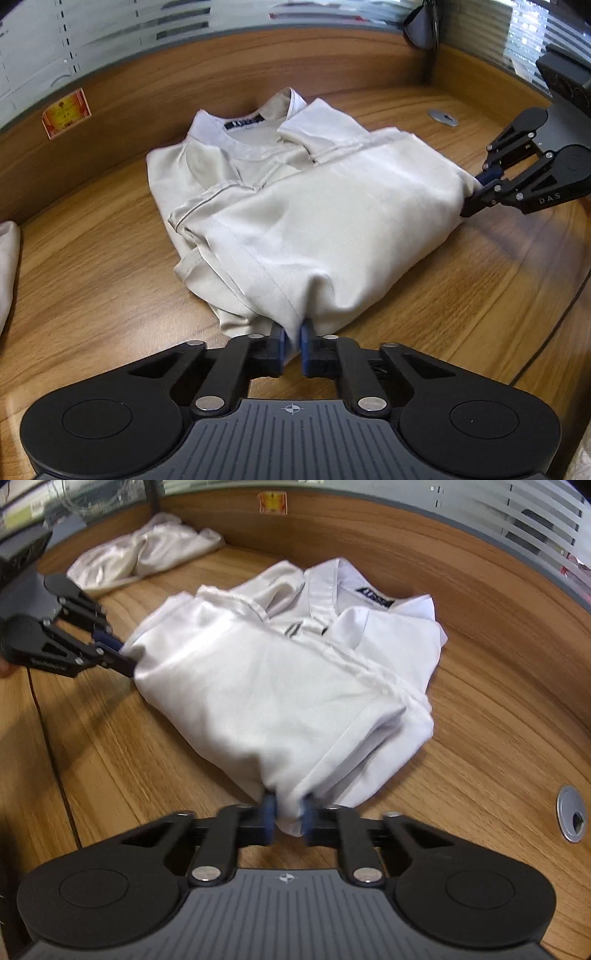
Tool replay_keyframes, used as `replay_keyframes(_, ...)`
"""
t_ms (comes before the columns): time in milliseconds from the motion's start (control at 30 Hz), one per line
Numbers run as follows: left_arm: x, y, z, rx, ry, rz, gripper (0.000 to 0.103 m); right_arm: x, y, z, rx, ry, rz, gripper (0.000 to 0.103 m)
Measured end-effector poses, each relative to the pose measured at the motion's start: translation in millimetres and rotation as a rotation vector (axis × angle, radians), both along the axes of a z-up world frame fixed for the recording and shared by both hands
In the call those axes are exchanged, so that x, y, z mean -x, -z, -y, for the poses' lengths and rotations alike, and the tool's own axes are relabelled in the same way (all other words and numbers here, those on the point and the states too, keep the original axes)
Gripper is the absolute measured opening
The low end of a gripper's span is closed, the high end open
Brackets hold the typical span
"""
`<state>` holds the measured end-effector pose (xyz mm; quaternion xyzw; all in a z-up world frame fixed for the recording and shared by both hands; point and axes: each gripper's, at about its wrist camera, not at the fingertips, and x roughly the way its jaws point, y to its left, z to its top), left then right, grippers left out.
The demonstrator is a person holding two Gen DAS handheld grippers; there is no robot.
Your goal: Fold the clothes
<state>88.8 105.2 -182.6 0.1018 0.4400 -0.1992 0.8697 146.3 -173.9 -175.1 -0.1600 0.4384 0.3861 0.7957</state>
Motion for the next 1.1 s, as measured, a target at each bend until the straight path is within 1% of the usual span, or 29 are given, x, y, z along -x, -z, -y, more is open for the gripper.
replay_keyframes(200,12,-15,-7,0.051,-0.029,0.033,0.007,9,-23,14,-0.075,0.020,-0.006,0.007)
replay_keyframes(367,38,-37,-3,0.107,-0.019,0.048,0.007,29,-45,29,-0.118,0.035,-0.021,0.007)
replay_keyframes(500,54,-57,-4,0.182,-0.035,0.060,0.006,46,-63,43,-0.168,0.072,-0.029,0.006)
replay_keyframes(633,48,-71,-11,0.247,-0.079,0.069,0.006,43,-76,51,-0.210,0.112,-0.024,0.006)
replay_keyframes(767,19,-79,-22,0.298,-0.131,0.081,0.006,15,-84,51,-0.245,0.152,-0.019,0.006)
replay_keyframes(900,-22,-77,-34,0.322,-0.200,0.075,0.006,-35,-80,42,-0.251,0.205,-0.037,0.006)
replay_keyframes(967,-45,-72,-39,0.314,-0.230,0.064,0.006,-63,-73,35,-0.242,0.230,-0.066,0.006)
replay_keyframes(1100,-89,-51,-44,0.296,-0.277,-0.004,0.006,-108,-49,19,-0.177,0.258,-0.111,0.006)
